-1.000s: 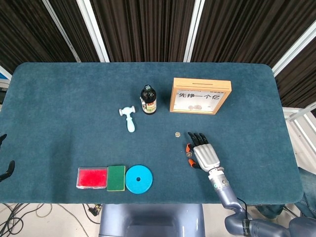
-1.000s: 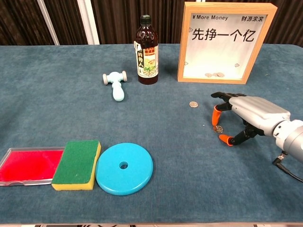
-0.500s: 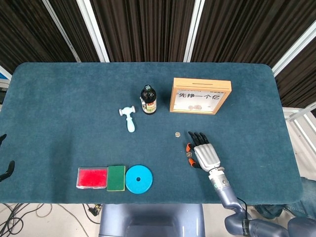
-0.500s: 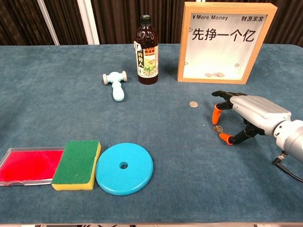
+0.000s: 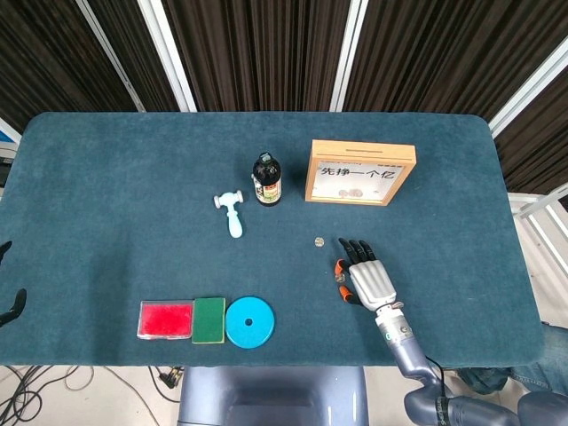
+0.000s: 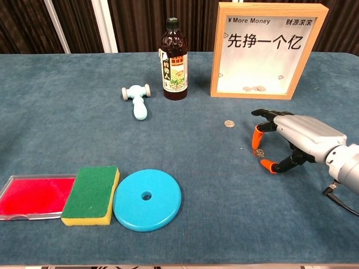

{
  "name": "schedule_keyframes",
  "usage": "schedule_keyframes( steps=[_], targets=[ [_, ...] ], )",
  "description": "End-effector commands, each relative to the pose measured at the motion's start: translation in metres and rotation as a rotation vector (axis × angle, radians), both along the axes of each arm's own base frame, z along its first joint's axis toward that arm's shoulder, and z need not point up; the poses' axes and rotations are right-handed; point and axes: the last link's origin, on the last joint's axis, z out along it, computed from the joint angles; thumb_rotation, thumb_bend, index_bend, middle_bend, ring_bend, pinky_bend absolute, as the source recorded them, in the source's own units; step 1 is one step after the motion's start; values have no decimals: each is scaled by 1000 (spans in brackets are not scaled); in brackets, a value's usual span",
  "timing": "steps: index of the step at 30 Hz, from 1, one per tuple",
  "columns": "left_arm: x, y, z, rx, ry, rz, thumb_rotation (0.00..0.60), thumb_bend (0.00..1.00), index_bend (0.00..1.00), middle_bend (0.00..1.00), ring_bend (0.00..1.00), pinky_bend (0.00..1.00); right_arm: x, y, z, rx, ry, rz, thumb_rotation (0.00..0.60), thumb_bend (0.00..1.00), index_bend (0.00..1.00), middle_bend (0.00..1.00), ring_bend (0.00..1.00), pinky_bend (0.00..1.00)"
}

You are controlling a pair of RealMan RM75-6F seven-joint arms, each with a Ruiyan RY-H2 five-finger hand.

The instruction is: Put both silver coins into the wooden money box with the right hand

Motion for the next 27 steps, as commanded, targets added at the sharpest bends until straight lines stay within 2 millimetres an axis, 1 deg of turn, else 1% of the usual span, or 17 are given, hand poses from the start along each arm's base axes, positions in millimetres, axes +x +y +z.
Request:
schedule_keyframes(
  steps=[1, 11, 17, 22, 25, 27],
  targets=[
    [0, 0, 0, 0, 0, 0, 600, 397, 85, 0, 0, 0, -1, -1, 0, 1, 4, -2, 600, 412, 456, 22, 0, 0],
    [0, 0, 0, -1, 3, 1, 600, 397, 85, 0, 0, 0, -3, -4, -1, -1, 9, -13, 600, 412, 459, 22, 0, 0],
    [0, 0, 0, -1, 2, 3, 600, 397, 85, 0, 0, 0, -1, -6, -1, 1, 0, -13, 600, 413, 515, 22, 0, 0],
    [0, 0, 0, 0, 3, 5, 600, 397, 85, 0, 0, 0, 1, -9, -3, 2, -12, -17, 600, 412, 535, 22, 0, 0],
    [-1, 0, 0, -1, 3, 7, 600, 398, 85, 0, 0, 0, 1, -11, -3, 1, -13, -17, 600, 428, 545, 22, 0, 0],
    [-1, 0, 0, -2, 3, 9, 600, 398, 86, 0, 0, 0, 2, -12, -4, -2, -16, -18, 600, 456, 555, 22, 0, 0]
  ],
)
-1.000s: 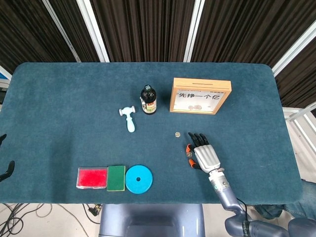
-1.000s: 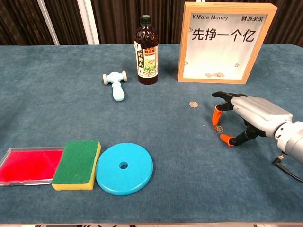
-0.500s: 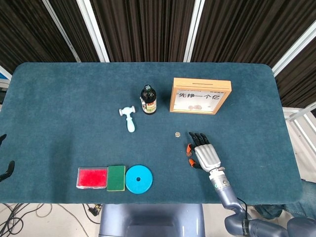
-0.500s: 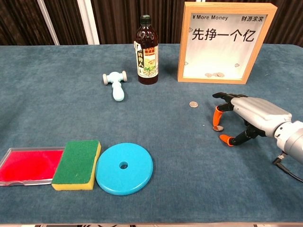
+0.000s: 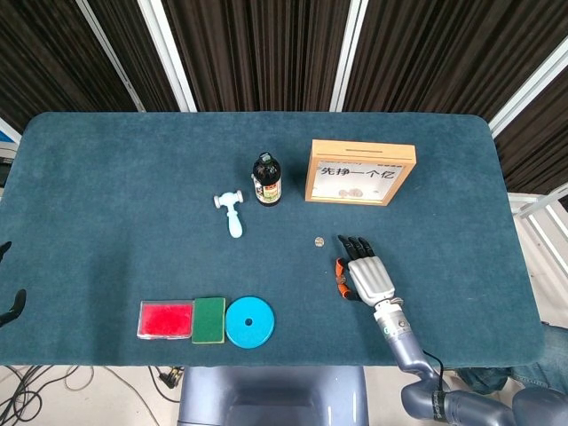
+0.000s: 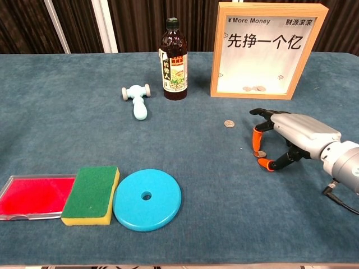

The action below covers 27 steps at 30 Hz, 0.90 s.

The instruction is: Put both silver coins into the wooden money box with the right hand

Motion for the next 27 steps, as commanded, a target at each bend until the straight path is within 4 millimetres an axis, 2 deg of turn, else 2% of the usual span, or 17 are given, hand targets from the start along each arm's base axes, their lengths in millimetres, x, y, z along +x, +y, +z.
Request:
schedule_keyframes(
  steps=[1, 9, 22, 27],
  targets=[
    [0, 0, 0, -2, 0, 3, 600, 398, 86, 0, 0, 0, 1, -2, 0, -2, -4, -2, 600, 460, 556, 22, 0, 0],
    [0, -1, 0, -7, 1, 7, 600, 397, 86, 0, 0, 0, 3, -4, 3, -15, -17, 0, 600, 521, 581, 22, 0, 0],
    [0, -1, -1, -14, 0, 13, 600, 397, 88, 0, 0, 0, 2, -4, 5, -9, -11, -3, 600, 533, 592, 22, 0, 0],
    [0, -1, 0, -12, -1, 12, 600, 397, 88, 0, 0, 0, 1, -3, 6, -12, -24, -9, 600, 533, 649, 22, 0, 0]
  ],
)
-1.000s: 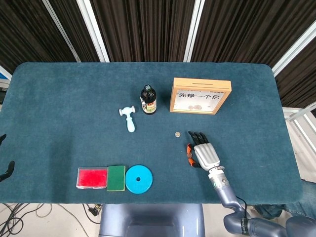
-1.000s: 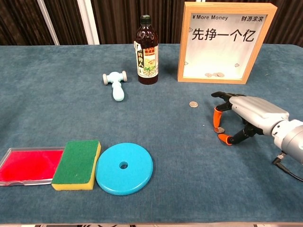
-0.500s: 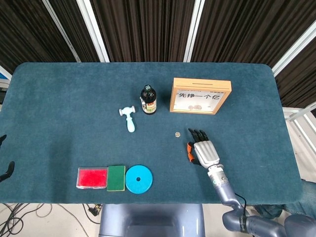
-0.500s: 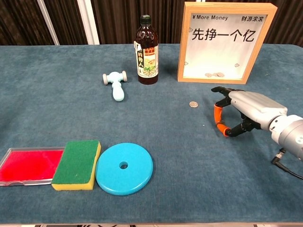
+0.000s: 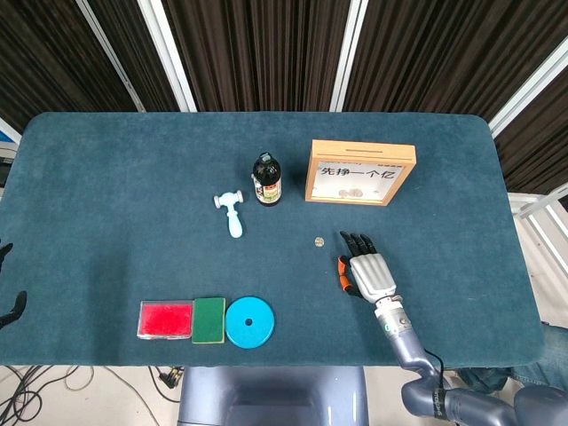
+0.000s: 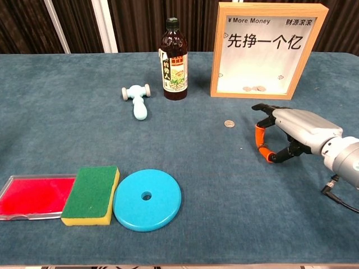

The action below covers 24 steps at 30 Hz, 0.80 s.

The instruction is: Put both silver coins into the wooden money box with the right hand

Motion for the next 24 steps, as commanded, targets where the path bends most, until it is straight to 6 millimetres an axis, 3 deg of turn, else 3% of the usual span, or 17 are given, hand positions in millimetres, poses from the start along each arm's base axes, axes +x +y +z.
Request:
schedule_keyframes(
  steps=[1, 3, 4, 15, 24],
  targets=[
    [0, 0, 0, 2, 0, -3, 600, 397, 88, 0, 0, 0, 1, -1, 2, -10, -17, -2, 600, 533, 659, 22, 0, 0],
    [0, 0, 0, 3, 0, -3, 600, 397, 88, 0, 0, 0, 4, -4, 8, -32, -34, 7, 600, 533, 678, 22, 0, 0],
    [0, 0, 0, 3, -1, 1, 600, 397, 88, 0, 0, 0, 9, -11, 24, -91, -33, 41, 600, 533, 680, 22, 0, 0],
    [0, -1, 0, 5, -3, 4, 600, 397, 88, 0, 0, 0, 41, -26, 120, -324, -66, 129, 600, 533, 693, 22, 0, 0],
    [-1, -1, 0, 8, -1, 13, 600, 397, 88, 0, 0, 0, 67, -59, 165, -379, -53, 152, 600, 533, 692, 22, 0, 0]
  ],
)
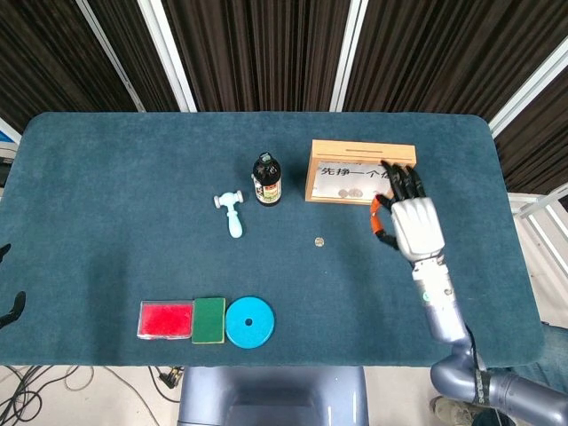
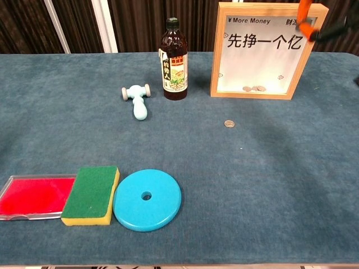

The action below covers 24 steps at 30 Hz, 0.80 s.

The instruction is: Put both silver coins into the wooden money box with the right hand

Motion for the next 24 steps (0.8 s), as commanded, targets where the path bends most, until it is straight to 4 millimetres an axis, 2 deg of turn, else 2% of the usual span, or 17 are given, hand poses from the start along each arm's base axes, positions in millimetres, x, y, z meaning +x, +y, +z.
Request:
schedule_keyframes(
  steps=[1, 5, 10, 16, 24],
  targets=[
    [-1, 0, 0, 1, -1, 4, 600, 397, 88, 0, 0, 0, 12, -15, 14, 5, 8, 2, 600, 533, 693, 22, 0, 0],
    [-2, 1, 0, 6, -2, 19, 600, 397, 88, 0, 0, 0, 28, -39, 35, -3, 27, 6, 600, 533, 693, 22, 0, 0],
    [-5, 3, -2, 10, 1, 47, 600, 397, 88, 0, 0, 0, 43, -69, 47, 69, 44, -38, 600, 533, 693, 22, 0, 0],
    [-7, 6, -5, 11, 5, 76, 600, 397, 88, 0, 0, 0, 49, -96, 52, 104, 88, -94, 600, 533, 692, 22, 0, 0],
    [-10, 8, -6, 12, -1, 118, 600, 397, 88, 0, 0, 0, 47, -131, 56, 122, 102, -170, 600, 533, 689, 22, 0, 0]
  ],
)
